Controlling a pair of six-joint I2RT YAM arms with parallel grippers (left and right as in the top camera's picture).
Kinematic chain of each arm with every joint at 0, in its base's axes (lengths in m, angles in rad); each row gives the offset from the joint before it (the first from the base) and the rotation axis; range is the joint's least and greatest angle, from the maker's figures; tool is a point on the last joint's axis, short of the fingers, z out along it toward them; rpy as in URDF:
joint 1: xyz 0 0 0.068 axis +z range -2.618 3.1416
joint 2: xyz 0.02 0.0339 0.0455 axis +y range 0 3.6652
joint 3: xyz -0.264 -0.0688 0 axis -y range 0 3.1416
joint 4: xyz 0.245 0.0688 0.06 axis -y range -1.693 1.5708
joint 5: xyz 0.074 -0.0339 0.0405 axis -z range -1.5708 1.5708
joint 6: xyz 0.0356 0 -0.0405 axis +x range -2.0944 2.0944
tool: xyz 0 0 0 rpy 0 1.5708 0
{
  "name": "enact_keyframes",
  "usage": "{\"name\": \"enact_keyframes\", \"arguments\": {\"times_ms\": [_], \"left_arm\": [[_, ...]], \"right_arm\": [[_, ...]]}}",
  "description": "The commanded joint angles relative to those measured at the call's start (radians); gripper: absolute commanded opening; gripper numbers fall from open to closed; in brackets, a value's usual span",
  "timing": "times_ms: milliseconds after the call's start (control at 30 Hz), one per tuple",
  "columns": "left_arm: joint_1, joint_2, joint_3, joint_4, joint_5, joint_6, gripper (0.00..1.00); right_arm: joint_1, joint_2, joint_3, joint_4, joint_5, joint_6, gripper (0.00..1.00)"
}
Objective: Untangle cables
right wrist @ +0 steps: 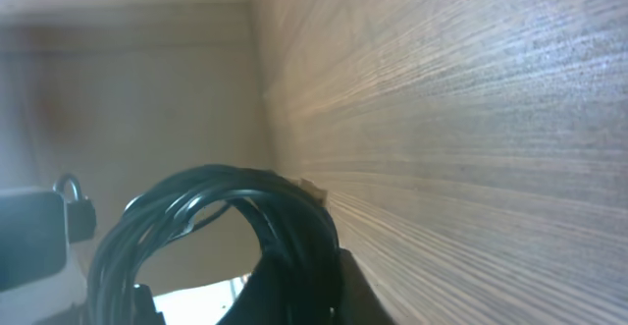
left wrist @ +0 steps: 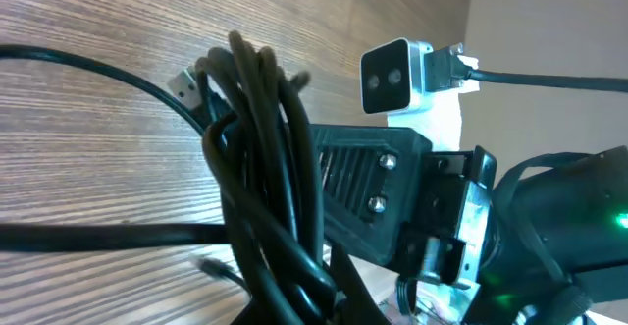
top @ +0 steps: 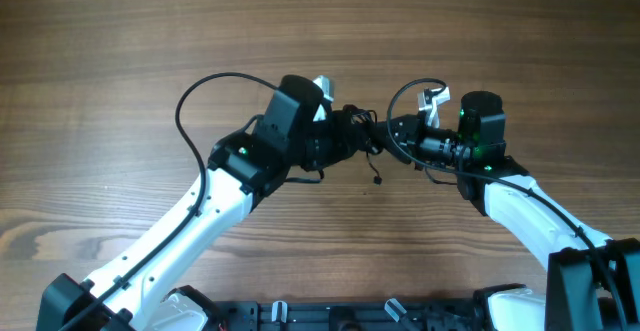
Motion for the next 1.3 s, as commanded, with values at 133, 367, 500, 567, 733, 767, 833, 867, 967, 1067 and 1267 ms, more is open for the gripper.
{"name": "enact_keyframes", "arguments": {"times_ms": [133,367,500,567,733,767,833,867,967,1067,1267], "left_arm": [[0.013,-0.025,0.019,-0.056,0.027,0.225,0.94],[0.199,-0.126,0.02,-0.148,0.169,0.452,0.99],[0.232,-0.144,0.019,-0.156,0.203,0.58,0.92],[0.214,-0.132,0.019,-0.163,0.227,0.602,0.91],[0.138,-0.064,0.019,-0.167,0.222,0.601,0.9],[0.128,-0.051,0.019,-0.166,0.222,0.6,0.89],[0.096,-0.007,0.019,-0.161,0.217,0.597,0.89],[0.083,0.014,0.019,-0.152,0.215,0.597,0.89],[0.051,0.084,0.019,-0.095,0.205,0.566,0.89],[0.047,0.135,0.019,-0.039,0.116,0.479,0.6],[0.051,0.156,0.019,-0.019,-0.031,0.409,0.04]], "right_arm": [[-0.032,0.006,0.001,0.002,-0.036,-0.159,0.04],[-0.118,0.006,0.001,-0.056,-0.044,-0.613,0.04],[-0.116,0.006,0.001,-0.062,-0.098,-0.765,0.04],[-0.116,0.007,0.001,-0.066,-0.099,-0.805,0.04],[-0.116,0.006,0.001,-0.065,-0.099,-0.803,0.04],[-0.116,0.006,0.001,-0.065,-0.1,-0.802,0.04],[-0.116,0.006,0.001,-0.065,-0.1,-0.782,0.04],[-0.116,0.006,0.001,-0.065,-0.1,-0.777,0.05],[-0.116,0.006,0.001,-0.07,-0.115,-0.777,0.04],[-0.116,0.006,0.001,-0.085,-0.123,-0.777,0.04],[-0.116,0.007,0.001,-0.111,-0.122,-0.778,0.33]]}}
